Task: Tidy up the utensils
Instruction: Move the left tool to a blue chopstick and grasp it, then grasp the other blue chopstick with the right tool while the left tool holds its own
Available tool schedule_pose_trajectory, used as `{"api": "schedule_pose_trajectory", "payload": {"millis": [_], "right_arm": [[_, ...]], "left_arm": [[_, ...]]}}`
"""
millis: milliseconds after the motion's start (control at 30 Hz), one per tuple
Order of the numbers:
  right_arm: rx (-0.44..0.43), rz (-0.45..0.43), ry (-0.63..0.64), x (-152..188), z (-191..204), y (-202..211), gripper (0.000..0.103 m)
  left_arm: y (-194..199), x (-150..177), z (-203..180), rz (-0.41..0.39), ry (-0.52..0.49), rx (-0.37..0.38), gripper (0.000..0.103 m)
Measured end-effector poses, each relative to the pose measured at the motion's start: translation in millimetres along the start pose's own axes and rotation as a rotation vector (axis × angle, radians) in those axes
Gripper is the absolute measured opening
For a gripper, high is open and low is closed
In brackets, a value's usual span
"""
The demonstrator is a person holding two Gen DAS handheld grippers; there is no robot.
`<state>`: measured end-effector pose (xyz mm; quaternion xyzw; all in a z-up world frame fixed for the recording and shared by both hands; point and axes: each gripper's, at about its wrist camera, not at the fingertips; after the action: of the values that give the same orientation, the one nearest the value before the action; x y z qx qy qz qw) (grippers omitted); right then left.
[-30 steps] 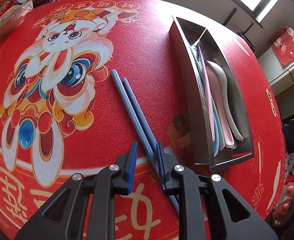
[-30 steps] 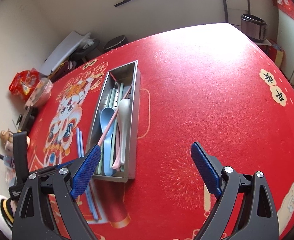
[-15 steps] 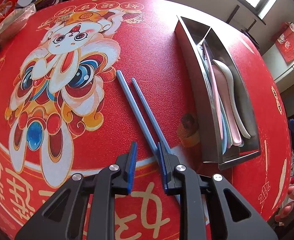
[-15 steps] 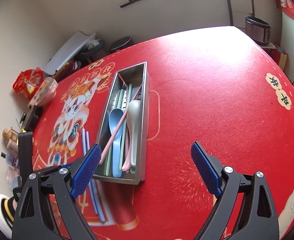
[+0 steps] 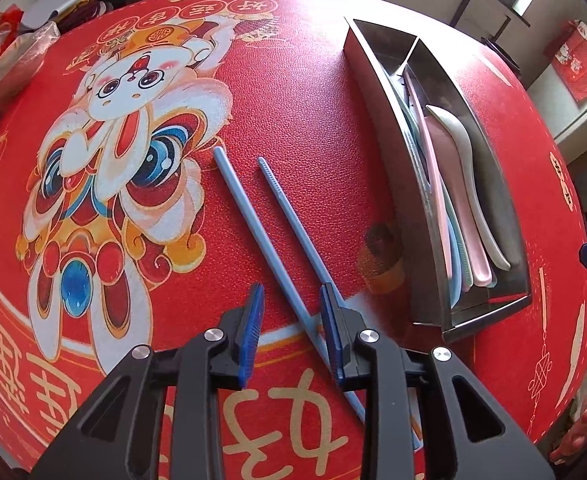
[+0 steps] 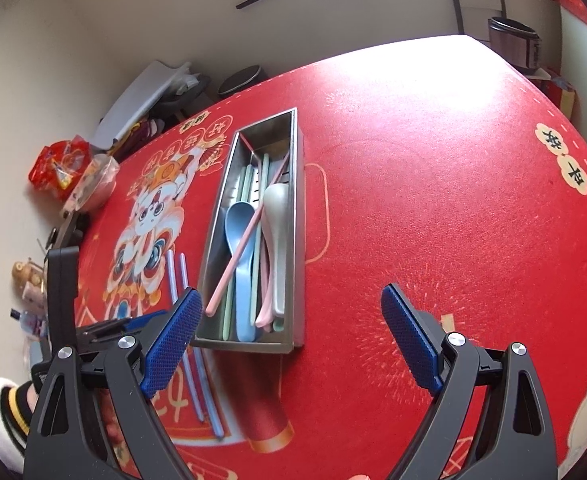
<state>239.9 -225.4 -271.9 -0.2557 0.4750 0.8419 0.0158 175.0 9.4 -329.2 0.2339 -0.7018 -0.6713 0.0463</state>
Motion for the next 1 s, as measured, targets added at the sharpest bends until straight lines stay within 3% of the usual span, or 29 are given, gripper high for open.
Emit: {"api": "schedule_pose_trajectory", "payload": {"millis": [233,300,400,600,833,867,933,1000], "right_arm": [[0.002,0.049,-0.007,6,6,-7,0.088],[0.008,0.061,-0.001,8,9,-10,0.088],[0.058,0.11,0.0,12,14,-18,0.088],[0.101,0.112,-0.006,20,20,-24,0.088],[0.077,0.17,0.072,38,46,-38,0.088],[0.073,0.175,0.082,39,50,-40,0.086],[0.068,0.187,0.102,41,60,-44,0.071],[0.062,0.209,0.113,45,70,-51,0.069]], "left_arm": [[-2,-4,-9,0.003,-0.099,-0.049,0.027],[-1,-3,-3,0.006,-0.088,-0.04,0.016],[2,0,11,0.013,-0.059,-0.011,0.011],[10,15,36,0.026,-0.03,-0.002,0.006],[17,31,66,0.021,-0.002,0.019,0.006],[17,33,70,0.019,0.0,0.021,0.006],[19,39,79,0.016,0.007,0.033,0.006],[20,42,88,0.014,0.011,0.038,0.006]]}}
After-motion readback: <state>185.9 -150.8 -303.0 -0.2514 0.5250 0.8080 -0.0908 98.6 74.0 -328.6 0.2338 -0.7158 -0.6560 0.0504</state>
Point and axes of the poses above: each gripper's, at about its wrist camera, not at the fingertips, and y roughly against the way its jaws point, z to its left, x to its underside, and after that the axes turned 4 degrees about z, right-handed
